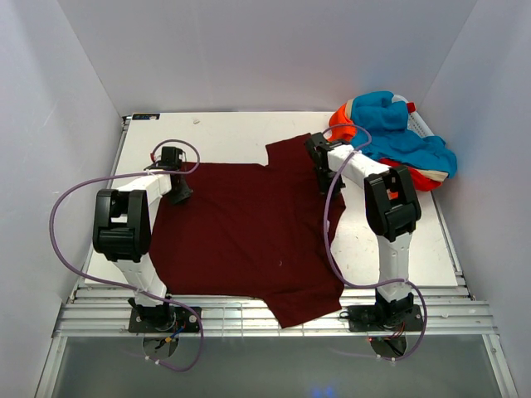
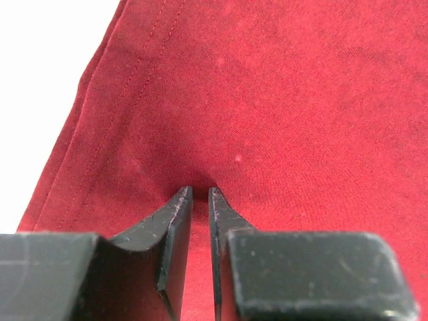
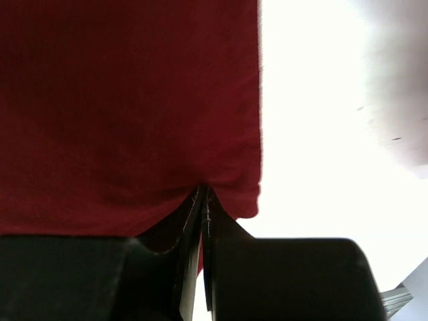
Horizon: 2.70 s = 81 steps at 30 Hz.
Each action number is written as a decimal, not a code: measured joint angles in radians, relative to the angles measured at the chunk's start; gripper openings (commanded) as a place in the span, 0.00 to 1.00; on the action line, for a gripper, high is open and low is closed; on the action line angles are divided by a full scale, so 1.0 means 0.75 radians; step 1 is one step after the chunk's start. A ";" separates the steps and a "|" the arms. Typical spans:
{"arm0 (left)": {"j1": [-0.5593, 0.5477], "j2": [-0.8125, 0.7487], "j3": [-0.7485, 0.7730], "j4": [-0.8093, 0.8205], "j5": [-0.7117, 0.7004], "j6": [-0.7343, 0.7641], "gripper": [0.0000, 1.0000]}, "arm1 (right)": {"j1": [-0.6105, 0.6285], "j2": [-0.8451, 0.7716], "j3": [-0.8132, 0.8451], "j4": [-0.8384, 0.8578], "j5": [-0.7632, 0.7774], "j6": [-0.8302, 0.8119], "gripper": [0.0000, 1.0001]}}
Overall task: Fold and stack the t-shirts
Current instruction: Flatten the tshirt out
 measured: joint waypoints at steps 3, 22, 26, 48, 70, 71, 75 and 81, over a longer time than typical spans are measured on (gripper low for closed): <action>0.000 -0.010 -0.008 -0.017 -0.016 0.001 0.32 | -0.001 0.000 0.054 0.001 0.025 -0.022 0.08; 0.008 -0.007 0.483 -0.125 -0.060 -0.002 0.47 | -0.077 0.226 0.820 0.181 -0.059 -0.180 0.56; 0.009 0.057 0.488 -0.124 -0.121 0.054 0.45 | -0.135 0.354 0.819 0.188 -0.155 -0.204 0.57; 0.044 0.516 0.793 -0.040 -0.341 0.305 0.44 | -0.270 0.575 0.876 0.566 -0.571 -0.163 0.67; 0.064 0.581 0.808 -0.054 -0.348 0.289 0.44 | -0.259 0.651 0.895 0.622 -0.673 -0.156 0.29; 0.064 0.581 0.808 -0.054 -0.347 0.289 0.44 | -0.252 0.651 0.894 0.622 -0.673 -0.165 0.27; 0.064 0.581 0.808 -0.054 -0.347 0.289 0.44 | -0.210 0.651 0.892 0.619 -0.668 -0.190 0.10; 0.064 0.581 0.808 -0.054 -0.346 0.289 0.43 | -0.165 0.650 0.889 0.612 -0.641 -0.209 0.08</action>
